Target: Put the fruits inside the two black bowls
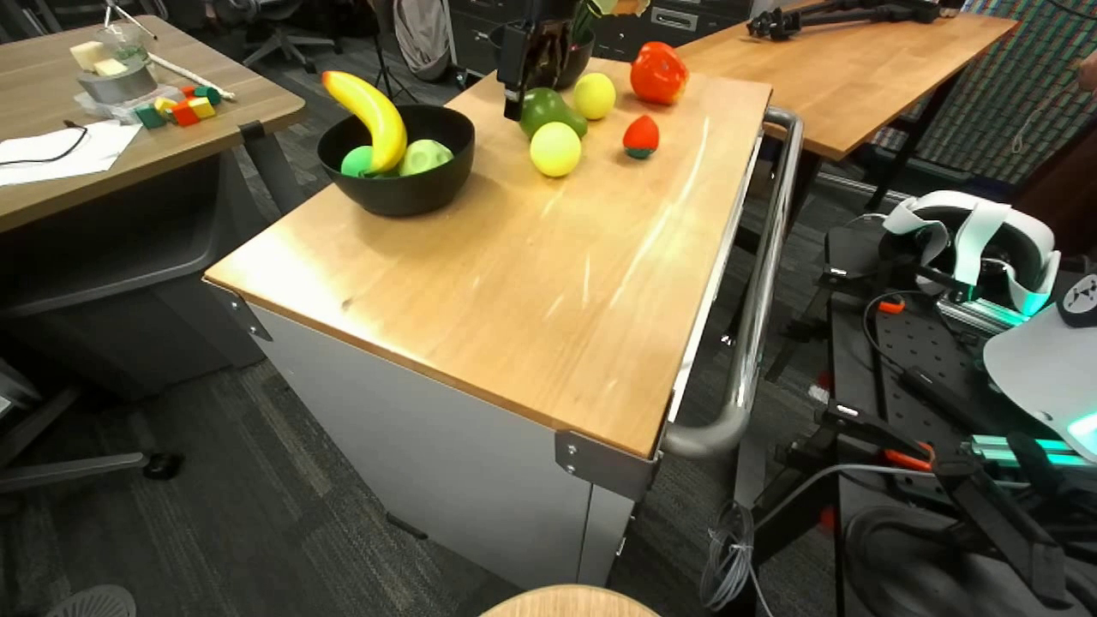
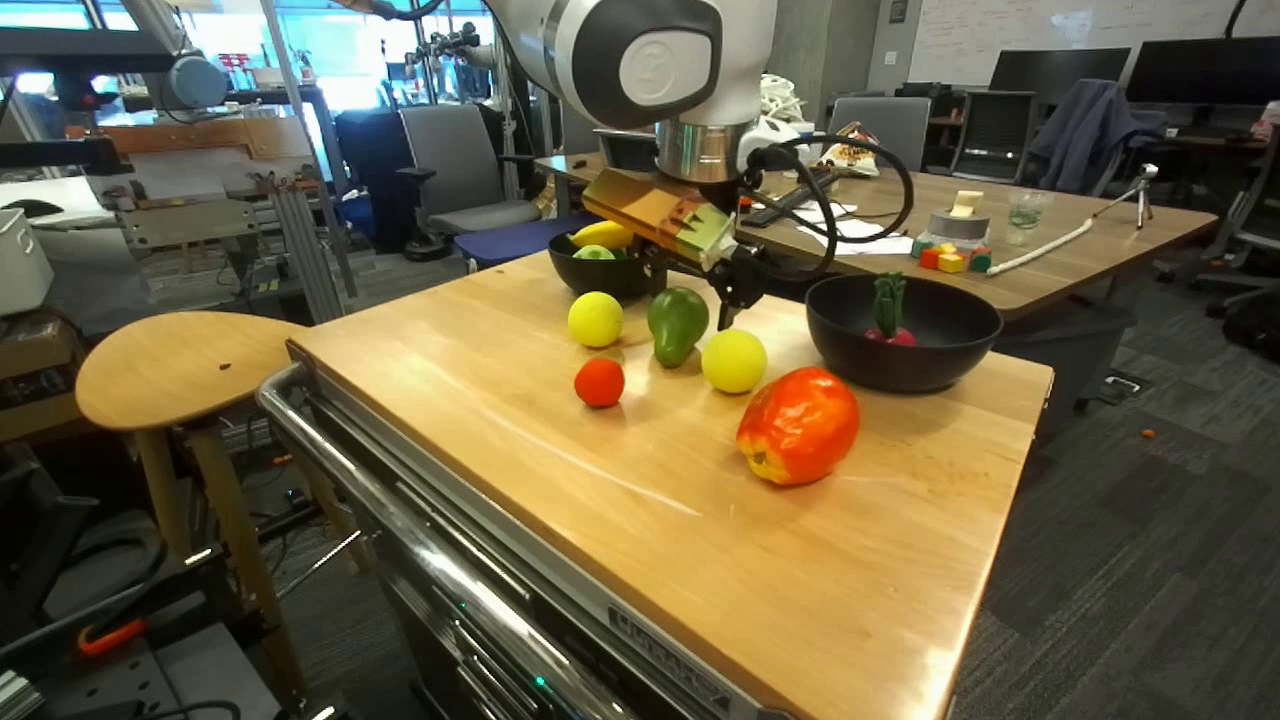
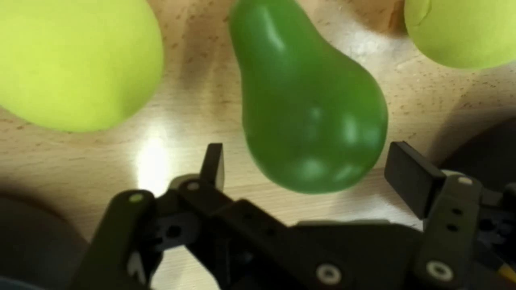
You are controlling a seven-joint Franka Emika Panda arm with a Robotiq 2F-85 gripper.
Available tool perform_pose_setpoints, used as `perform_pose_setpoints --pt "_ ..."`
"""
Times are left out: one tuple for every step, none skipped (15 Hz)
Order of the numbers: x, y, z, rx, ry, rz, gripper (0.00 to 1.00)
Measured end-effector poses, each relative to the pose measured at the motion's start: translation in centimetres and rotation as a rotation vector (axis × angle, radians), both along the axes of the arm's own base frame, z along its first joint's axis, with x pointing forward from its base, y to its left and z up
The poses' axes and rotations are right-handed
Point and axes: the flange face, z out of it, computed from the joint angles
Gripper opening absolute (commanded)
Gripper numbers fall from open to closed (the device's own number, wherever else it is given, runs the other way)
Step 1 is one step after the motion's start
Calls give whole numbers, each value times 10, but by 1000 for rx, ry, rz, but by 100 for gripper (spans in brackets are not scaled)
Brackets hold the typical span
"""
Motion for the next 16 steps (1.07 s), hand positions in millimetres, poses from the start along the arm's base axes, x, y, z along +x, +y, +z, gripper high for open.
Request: perform_pose_setpoints --pt "1 -1 2 3 5 -4 74" --pt "1 0 3 6 11 -7 68" --pt "1 0 4 11 20 -10 58" --pt "2 0 4 17 31 -15 50" --pt "1 1 4 26 45 -21 45" --pt "2 1 5 33 54 -31 45" --pt "2 0 4 39 65 -40 45" --pt "3 -1 4 42 72 -49 45" --pt "4 -1 4 45 79 -56 45" --pt "5 -2 4 48 83 -61 45" --pt "5 -2 4 51 88 -64 45" --pt "6 -3 5 53 91 -65 45" --pt "6 -3 6 58 93 -66 45" --pt "9 -3 12 67 89 -70 45" --pt "13 -3 23 76 70 -76 45" --pt "18 -5 39 89 40 -84 45"
